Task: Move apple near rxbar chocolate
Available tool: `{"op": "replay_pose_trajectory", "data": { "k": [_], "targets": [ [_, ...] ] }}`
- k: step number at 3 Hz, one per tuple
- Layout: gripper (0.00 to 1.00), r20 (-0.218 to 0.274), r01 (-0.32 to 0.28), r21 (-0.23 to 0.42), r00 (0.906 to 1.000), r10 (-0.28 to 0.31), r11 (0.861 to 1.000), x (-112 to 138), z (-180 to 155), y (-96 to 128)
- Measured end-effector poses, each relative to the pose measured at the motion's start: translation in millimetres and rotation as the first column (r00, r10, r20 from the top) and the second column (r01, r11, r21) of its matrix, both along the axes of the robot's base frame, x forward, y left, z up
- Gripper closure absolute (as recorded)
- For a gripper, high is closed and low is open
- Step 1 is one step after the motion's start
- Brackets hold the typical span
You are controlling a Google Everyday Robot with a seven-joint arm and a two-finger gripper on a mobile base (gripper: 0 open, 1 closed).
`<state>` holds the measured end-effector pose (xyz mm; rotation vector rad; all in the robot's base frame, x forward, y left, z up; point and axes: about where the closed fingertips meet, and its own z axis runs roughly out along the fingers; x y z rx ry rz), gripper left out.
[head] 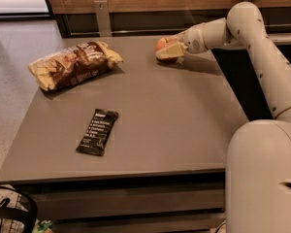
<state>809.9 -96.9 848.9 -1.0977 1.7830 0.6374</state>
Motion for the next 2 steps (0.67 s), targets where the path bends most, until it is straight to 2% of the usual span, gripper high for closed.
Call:
{"op": "replay_pose_trajectory", "data": {
  "k": [2],
  "targets": [
    [0.83,-0.007,-0.009,0.001,0.9999,0.009,1.0,0.8,-4.5,6.9]
  ]
}}
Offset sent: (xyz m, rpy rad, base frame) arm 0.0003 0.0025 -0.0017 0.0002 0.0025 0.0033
